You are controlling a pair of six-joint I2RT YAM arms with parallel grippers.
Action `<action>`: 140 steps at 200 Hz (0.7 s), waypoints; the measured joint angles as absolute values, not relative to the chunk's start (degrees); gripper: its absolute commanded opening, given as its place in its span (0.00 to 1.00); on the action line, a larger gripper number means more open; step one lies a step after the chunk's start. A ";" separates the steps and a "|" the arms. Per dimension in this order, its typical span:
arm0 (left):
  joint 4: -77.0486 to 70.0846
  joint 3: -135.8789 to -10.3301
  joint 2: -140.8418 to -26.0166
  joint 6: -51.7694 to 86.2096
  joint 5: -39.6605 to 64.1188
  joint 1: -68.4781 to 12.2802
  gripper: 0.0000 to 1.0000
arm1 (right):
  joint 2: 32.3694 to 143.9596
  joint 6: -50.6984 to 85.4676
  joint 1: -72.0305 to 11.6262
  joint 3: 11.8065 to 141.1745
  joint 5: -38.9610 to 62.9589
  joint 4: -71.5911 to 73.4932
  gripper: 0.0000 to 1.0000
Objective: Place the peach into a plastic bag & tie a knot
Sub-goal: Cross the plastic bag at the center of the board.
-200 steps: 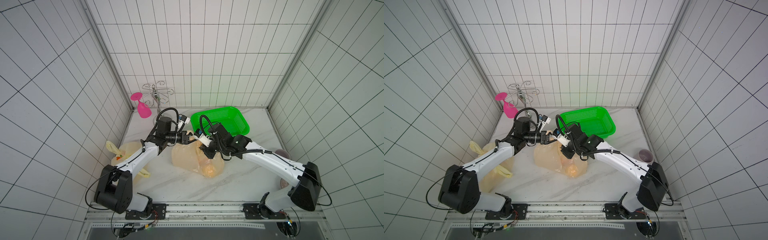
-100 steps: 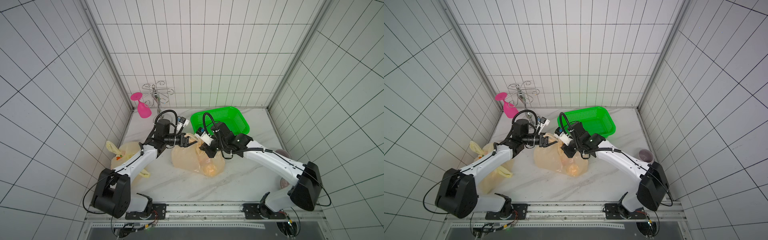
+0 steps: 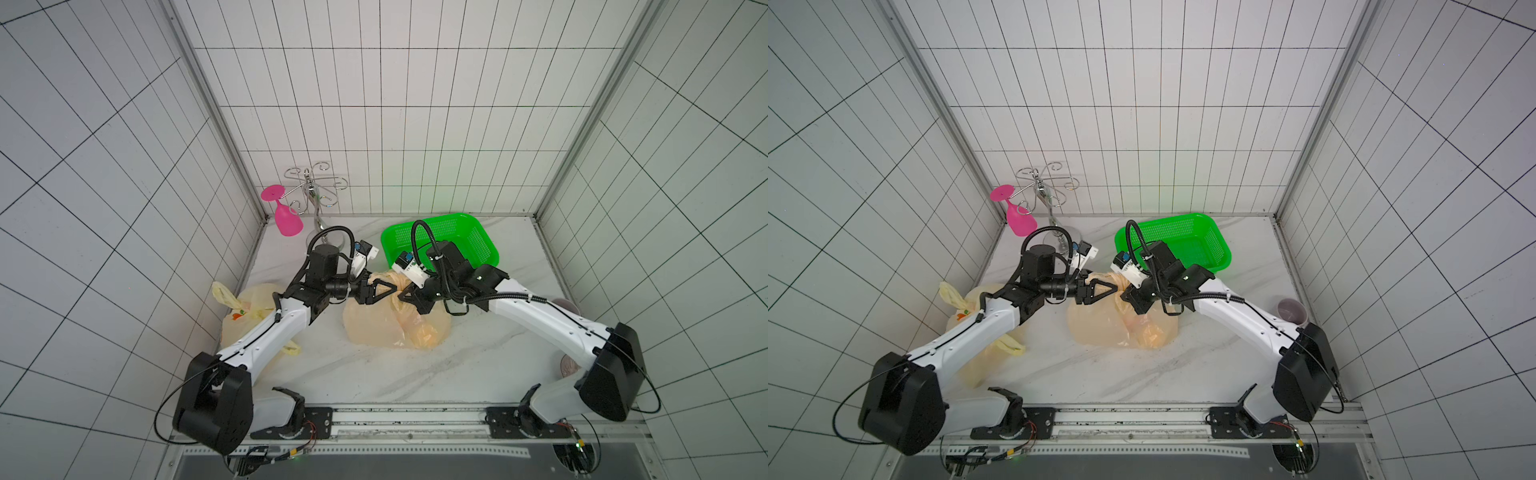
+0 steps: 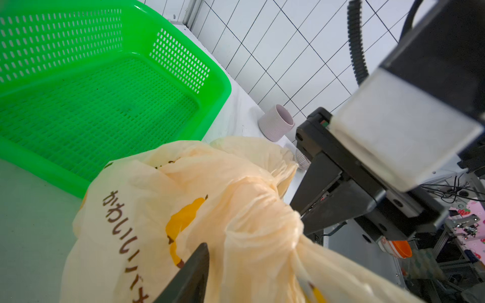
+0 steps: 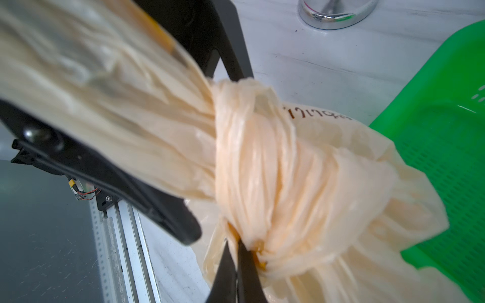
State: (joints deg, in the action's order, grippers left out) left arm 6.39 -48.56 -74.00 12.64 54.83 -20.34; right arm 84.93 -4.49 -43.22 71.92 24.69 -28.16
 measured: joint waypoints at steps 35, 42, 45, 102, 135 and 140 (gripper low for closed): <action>4.86 -48.69 -74.06 14.33 55.22 -20.75 0.62 | 85.36 -4.78 -43.42 71.92 24.80 -28.23 0.00; 4.38 -48.95 -74.32 15.18 55.31 -20.84 0.59 | 85.52 -5.04 -43.75 71.92 24.67 -28.27 0.00; 4.23 -49.15 -74.50 15.55 55.33 -20.84 0.58 | 85.58 -5.13 -43.88 71.92 24.56 -28.32 0.00; 4.78 -51.77 -78.59 17.87 55.18 -20.88 0.22 | 85.80 -5.50 -44.66 71.92 24.21 -28.73 0.00; 6.72 -52.51 -78.39 16.45 54.72 -20.95 0.00 | 85.76 -5.50 -44.64 71.90 23.97 -28.77 0.03; 7.03 -52.58 -78.24 15.97 54.43 -20.95 0.00 | 85.69 -5.50 -44.62 71.81 23.97 -28.73 0.07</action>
